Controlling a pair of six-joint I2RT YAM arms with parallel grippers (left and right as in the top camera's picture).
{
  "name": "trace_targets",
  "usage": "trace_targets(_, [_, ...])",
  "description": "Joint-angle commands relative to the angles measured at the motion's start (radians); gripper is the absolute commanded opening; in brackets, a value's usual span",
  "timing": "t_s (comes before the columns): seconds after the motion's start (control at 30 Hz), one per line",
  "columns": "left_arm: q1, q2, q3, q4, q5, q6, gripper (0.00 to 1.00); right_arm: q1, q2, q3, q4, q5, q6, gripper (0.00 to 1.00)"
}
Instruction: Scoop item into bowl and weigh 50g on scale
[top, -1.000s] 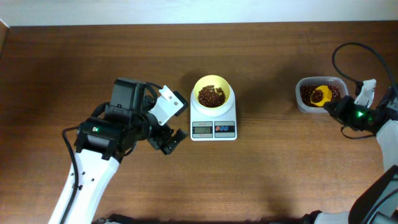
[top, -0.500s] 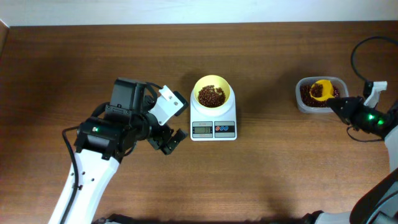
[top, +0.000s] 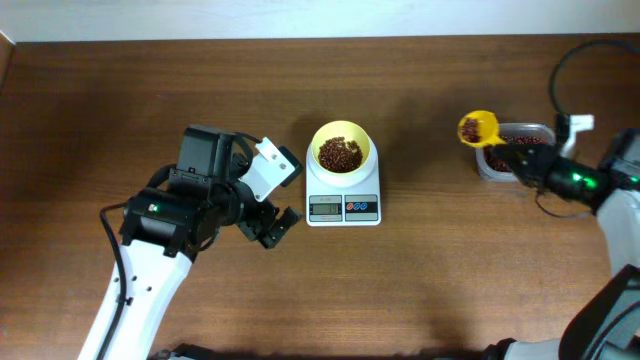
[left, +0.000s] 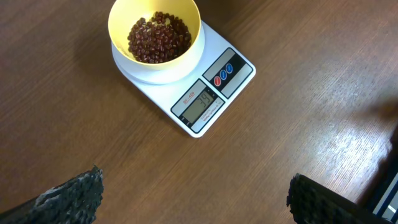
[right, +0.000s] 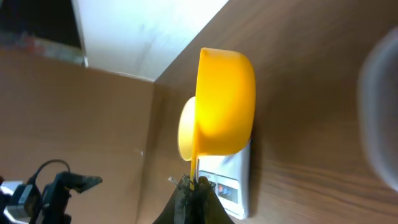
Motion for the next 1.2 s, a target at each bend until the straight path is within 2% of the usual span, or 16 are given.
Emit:
trace_targets(0.0, [0.004, -0.004, 0.021, 0.002, 0.003, 0.013, 0.99, 0.109, 0.005, 0.004, 0.095, -0.038, 0.135, 0.04])
trace_targets(0.13, [0.004, -0.004, 0.021, 0.002, 0.003, 0.013, 0.99, 0.240, 0.005, 0.004, 0.253, -0.037, 0.243, 0.04])
trace_targets(0.27, [0.004, -0.004, 0.021, 0.002, 0.003, 0.013, 0.99, 0.331, 0.005, 0.004, 0.303, -0.011, 0.242, 0.04])
trace_targets(0.43, [0.004, -0.004, 0.021, 0.002, 0.003, 0.013, 0.99, 0.461, 0.005, 0.004, 0.320, 0.182, 0.232, 0.04])
trace_targets(0.47, [0.004, -0.004, 0.021, 0.002, 0.003, 0.013, 0.99, 0.485, 0.005, 0.004, 0.331, 0.194, 0.196, 0.04])
trace_targets(0.57, [0.004, -0.004, 0.021, 0.002, 0.003, 0.013, 0.99, 0.554, 0.005, 0.004, 0.339, 0.196, -0.048, 0.04])
trace_targets(0.8, [0.004, -0.004, 0.021, 0.002, 0.003, 0.013, 0.99, 0.586, 0.005, 0.004, 0.340, 0.243, -0.387, 0.04])
trace_targets(0.9, [0.004, -0.004, 0.021, 0.002, 0.003, 0.013, 0.99, 0.586, 0.005, 0.004, 0.373, 0.195, -0.391, 0.04])
trace_targets(1.0, [0.004, -0.004, 0.021, 0.002, 0.003, 0.013, 0.99, 0.586, 0.006, 0.001, 0.382, 0.342, -0.391, 0.04])
trace_targets(1.07, [0.004, -0.004, 0.021, 0.002, 0.003, 0.013, 0.99, 0.587, 0.005, 0.001, 0.406, 0.275, -0.392, 0.04])
trace_targets(1.17, [0.004, -0.004, 0.021, 0.002, 0.003, 0.013, 0.99, 0.587, 0.006, 0.001, 0.408, 0.364, -0.391, 0.04])
